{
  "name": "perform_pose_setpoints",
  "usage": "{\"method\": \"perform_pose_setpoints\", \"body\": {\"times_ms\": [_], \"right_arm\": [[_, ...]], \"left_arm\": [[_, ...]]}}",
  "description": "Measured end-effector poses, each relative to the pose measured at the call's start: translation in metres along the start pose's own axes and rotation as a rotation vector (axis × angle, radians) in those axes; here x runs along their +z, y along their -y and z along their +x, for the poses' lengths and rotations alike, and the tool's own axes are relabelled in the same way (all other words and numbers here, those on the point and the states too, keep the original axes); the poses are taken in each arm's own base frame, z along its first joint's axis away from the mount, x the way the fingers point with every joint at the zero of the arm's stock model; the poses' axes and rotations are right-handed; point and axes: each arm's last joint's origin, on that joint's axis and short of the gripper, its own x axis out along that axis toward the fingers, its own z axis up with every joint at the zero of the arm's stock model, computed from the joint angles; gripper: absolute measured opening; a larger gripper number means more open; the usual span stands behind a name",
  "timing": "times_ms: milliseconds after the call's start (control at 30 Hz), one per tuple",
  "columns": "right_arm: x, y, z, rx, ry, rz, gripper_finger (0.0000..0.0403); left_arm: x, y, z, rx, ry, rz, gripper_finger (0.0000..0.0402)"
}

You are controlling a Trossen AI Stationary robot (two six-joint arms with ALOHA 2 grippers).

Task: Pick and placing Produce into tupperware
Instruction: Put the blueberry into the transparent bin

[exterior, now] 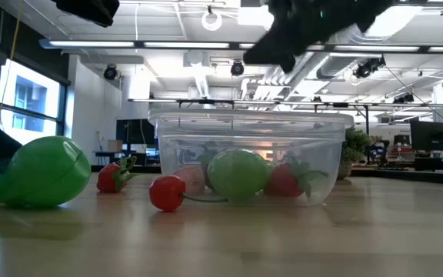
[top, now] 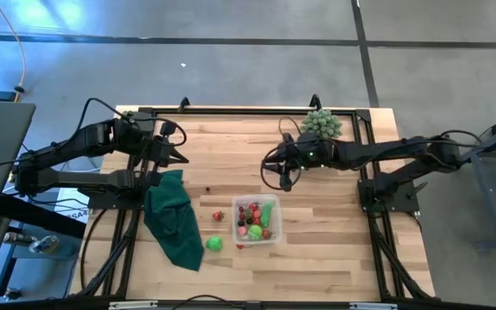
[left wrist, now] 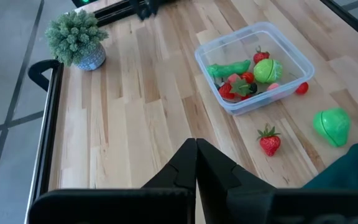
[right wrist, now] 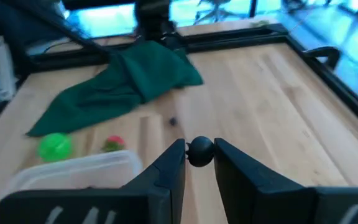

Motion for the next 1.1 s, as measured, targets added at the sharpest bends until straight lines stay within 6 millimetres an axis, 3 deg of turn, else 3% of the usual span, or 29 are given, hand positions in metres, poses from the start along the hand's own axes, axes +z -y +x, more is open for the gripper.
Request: {"method": "perform_pose_setpoints", "body": {"times_ms": [133,300,767,900,1100], "right_arm": [[0.025,-0.02,0.0,0.022,-0.096,-0.017,0.0073],[0.028,-0.046,0.013,0.072,-0.247,-0.009,0.0073],[-0.047,-0.107,0.072,0.165,-0.584,-0.007,0.0073],[-0.062,-0.113,0.081,0.148,-0.629,-0.032,0.0073],[-0.066,-0.113,0.084,0.144,-0.64,-0.033,0.0073]], "left_arm": [[0.0,0.0,0.0,0.0,0.0,0.0,0.0001],[0.0,0.0,0.0,0.0,0.0,0.0,0.0001],[0.0,0.0,0.0,0.001,0.0,0.0,0.0001],[0.0,0.0,0.0,0.0,0.0,0.0,0.0001],[0.0,0.0,0.0,0.001,0.0,0.0,0.0001]]}}
